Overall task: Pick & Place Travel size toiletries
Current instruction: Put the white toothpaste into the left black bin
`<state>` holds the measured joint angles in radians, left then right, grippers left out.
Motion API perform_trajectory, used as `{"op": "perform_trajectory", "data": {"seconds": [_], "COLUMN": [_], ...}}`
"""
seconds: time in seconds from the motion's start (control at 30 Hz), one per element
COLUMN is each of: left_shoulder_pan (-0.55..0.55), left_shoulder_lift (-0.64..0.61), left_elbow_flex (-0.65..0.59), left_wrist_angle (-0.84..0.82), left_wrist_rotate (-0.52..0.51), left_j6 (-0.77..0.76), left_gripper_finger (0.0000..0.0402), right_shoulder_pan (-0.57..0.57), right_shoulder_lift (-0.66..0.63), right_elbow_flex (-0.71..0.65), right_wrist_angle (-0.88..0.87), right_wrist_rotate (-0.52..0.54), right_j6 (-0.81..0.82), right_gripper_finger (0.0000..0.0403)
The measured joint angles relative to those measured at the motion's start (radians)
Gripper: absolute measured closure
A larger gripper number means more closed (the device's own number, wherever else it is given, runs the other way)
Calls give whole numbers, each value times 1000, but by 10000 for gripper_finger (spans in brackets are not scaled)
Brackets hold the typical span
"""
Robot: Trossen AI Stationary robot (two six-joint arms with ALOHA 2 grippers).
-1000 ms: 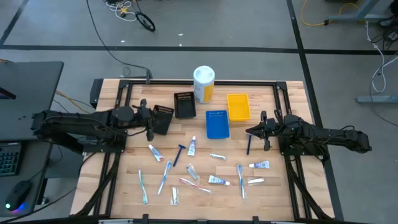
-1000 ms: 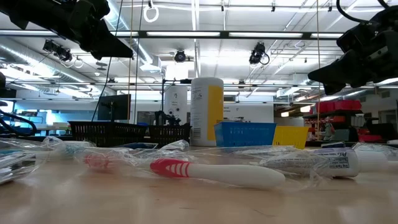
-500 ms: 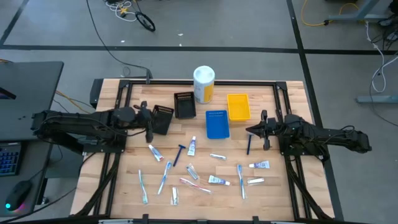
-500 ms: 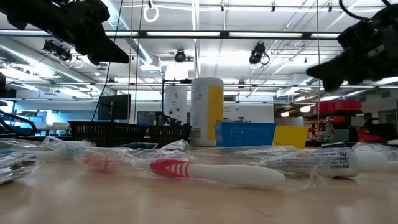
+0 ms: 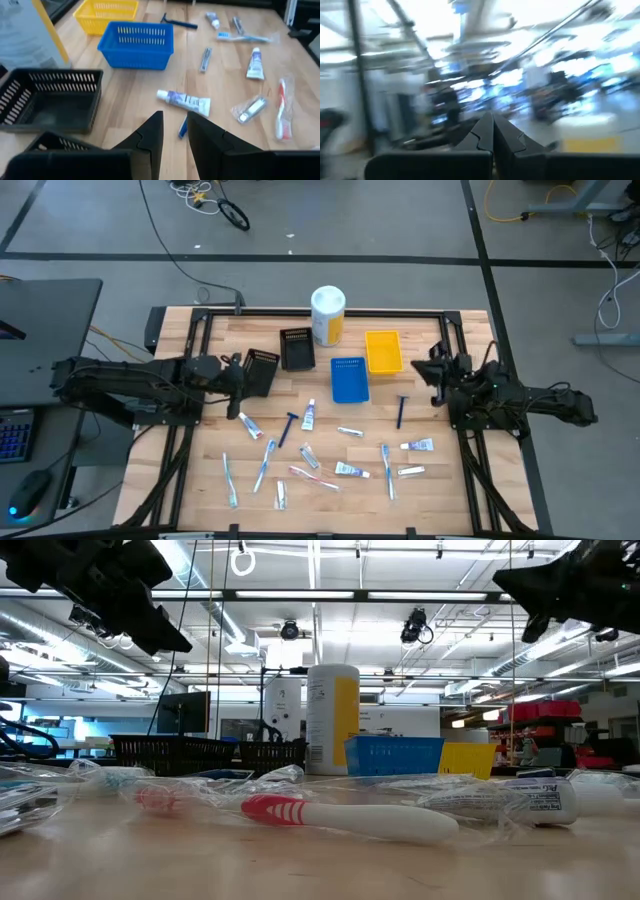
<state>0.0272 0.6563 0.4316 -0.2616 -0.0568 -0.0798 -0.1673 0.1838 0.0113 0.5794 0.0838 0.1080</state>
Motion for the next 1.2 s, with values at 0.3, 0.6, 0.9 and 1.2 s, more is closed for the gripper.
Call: {"op": "perform_trajectory", "data": {"seconds": [0.3,0.6,0.9,1.2], "left_shoulder_pan": [-31,-66,-75,-75], "left_shoulder_lift": [0,124,230,222], "left_elbow_flex": [0,0,0,0], "left_wrist_angle": [-23,-61,-2,42], "left_wrist_rotate": [21,44,33,97], "left_j6": [-56,-91,-58,-47], "left_gripper_finger": [305,305,305,305], "right_shoulder_pan": [-1,-1,0,-1], "right_shoulder_lift": [2,15,16,17], "right_elbow_flex": [0,0,0,0], "right_wrist_angle": [-91,-164,-179,-182], "right_wrist_rotate": [585,603,677,673], "right_j6": [-135,-116,-37,-90], "right_gripper_finger": [402,402,402,402]}}
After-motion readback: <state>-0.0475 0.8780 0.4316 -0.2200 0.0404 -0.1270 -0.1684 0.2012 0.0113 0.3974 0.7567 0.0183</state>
